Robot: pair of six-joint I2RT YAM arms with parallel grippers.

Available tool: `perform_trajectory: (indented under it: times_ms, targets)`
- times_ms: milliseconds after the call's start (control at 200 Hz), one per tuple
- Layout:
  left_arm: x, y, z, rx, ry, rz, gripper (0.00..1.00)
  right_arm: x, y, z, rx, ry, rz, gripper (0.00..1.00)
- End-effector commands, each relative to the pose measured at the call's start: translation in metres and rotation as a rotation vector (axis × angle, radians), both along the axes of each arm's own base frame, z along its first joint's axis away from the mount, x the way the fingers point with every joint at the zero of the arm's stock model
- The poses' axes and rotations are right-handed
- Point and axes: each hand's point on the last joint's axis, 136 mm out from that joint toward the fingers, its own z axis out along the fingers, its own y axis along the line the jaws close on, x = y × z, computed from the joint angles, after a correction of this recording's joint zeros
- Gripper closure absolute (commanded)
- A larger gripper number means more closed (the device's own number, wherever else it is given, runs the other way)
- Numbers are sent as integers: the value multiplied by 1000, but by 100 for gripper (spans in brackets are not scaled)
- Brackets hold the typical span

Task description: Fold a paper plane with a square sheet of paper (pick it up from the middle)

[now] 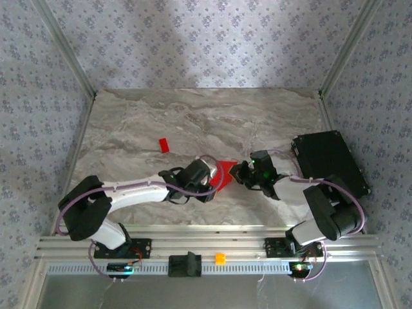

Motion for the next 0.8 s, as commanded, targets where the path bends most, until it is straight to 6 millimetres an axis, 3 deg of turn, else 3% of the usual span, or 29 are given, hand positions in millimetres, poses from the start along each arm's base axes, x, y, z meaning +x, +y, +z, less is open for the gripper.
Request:
perform_trajectory:
  times_ms: [0, 400, 795]
  targets:
    - [10, 1, 6, 118, -149, -25, 63, -2, -5, -4, -29, 28, -42, 100]
    - [0, -23, -17, 264, -231, -136, 64, 0, -3, -1, -21, 26, -44, 100]
    - [0, -17, -30, 371, -275, -121, 73, 0, -4, -1, -17, 31, -50, 100]
